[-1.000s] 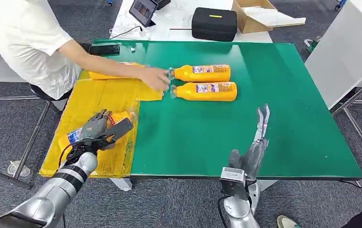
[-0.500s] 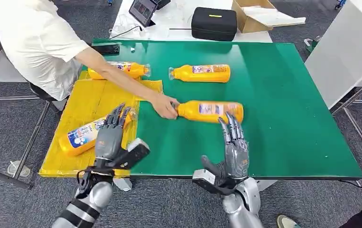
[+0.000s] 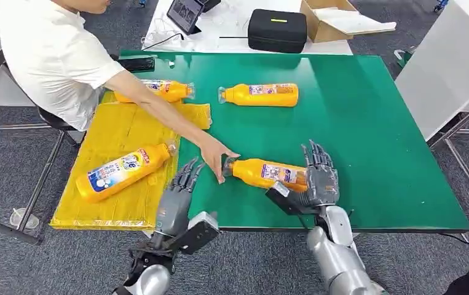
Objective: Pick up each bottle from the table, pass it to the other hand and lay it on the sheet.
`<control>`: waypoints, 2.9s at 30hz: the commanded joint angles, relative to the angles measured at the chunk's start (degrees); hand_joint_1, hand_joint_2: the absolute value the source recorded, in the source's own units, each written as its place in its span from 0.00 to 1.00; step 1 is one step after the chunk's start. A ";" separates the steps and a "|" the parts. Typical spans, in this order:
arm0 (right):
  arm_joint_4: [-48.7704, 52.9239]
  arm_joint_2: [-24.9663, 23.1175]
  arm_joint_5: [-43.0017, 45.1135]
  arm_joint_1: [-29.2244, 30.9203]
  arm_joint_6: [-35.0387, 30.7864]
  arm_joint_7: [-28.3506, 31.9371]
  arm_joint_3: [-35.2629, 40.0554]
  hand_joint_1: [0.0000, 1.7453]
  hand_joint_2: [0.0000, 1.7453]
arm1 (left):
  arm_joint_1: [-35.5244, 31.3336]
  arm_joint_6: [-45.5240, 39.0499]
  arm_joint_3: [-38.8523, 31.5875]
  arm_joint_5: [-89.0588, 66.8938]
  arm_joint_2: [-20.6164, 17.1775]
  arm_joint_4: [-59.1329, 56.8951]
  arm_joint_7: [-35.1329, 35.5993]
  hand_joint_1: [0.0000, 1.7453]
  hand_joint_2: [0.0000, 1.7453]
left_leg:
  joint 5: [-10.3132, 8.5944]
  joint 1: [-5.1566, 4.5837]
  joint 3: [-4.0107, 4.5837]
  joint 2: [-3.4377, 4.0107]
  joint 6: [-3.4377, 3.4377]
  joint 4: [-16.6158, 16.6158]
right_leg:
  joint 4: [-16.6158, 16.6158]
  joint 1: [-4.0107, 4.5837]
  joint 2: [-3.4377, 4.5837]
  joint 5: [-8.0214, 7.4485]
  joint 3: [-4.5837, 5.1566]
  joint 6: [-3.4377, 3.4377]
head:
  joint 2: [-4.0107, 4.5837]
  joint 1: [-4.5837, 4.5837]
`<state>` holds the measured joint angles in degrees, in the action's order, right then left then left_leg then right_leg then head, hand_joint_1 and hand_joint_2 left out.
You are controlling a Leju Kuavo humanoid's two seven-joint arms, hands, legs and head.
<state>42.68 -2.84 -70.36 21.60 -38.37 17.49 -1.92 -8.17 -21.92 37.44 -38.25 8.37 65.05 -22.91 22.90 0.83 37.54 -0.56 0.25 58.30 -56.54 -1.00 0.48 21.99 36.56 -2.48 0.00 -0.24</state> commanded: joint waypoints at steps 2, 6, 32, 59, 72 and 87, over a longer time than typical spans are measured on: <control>-17.70 3.48 -2.11 9.92 9.46 -8.64 5.95 0.00 1.00 | -2.38 1.06 4.16 2.40 -0.25 -1.65 -0.06 0.00 1.00 | 0.10 0.01 -0.31 0.08 0.03 -0.01 | 0.02 0.04 -0.01 0.08 -0.29 0.10 | 0.00 0.00; -18.24 3.54 -2.37 11.06 16.65 -11.92 7.75 0.00 1.00 | -2.34 1.20 4.55 2.52 -0.71 -0.84 0.68 0.00 1.00 | 0.12 0.04 -0.41 0.13 0.04 0.01 | 0.02 0.08 0.01 0.10 -0.36 0.11 | 0.00 -0.02; -16.54 4.31 24.90 9.51 42.82 8.59 4.96 1.00 1.00 | -2.45 4.64 3.83 18.52 0.58 0.65 -6.11 0.00 1.00 | 0.17 0.09 -1.07 0.09 0.03 -0.12 | 0.16 0.13 -0.04 0.06 -0.93 0.16 | 0.00 -0.02; 8.91 -2.22 54.16 -2.31 42.06 15.50 30.23 1.00 1.00 | -2.06 14.73 1.41 64.35 2.84 1.65 -2.96 0.00 1.00 | 0.22 0.05 -0.46 0.26 0.06 0.01 | 0.00 0.08 0.23 0.10 -0.36 0.12 | 0.00 -0.02; 6.29 -2.01 56.21 -1.41 47.89 14.98 34.36 1.00 1.00 | -1.43 19.64 2.13 64.50 2.45 3.65 -5.23 0.00 1.00 | 0.22 0.04 -0.45 0.22 0.05 -0.01 | 0.01 0.07 0.20 0.11 -0.38 0.13 | 0.00 -0.02; 7.43 0.00 56.72 -2.04 46.78 14.51 37.39 1.00 1.00 | -2.07 22.59 -1.13 66.81 2.63 3.86 -4.13 0.50 1.00 | 0.24 0.05 -0.57 0.06 0.07 -0.03 | 0.04 0.09 0.00 0.19 -0.53 0.16 | 0.00 -0.02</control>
<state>52.87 -4.70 -13.27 18.12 6.71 31.74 30.88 -7.39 -2.67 35.21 28.24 12.13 70.20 -27.15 23.03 0.85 37.32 -0.47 0.29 58.29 -56.53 -0.98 0.62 22.04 36.42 -2.46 0.00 -0.26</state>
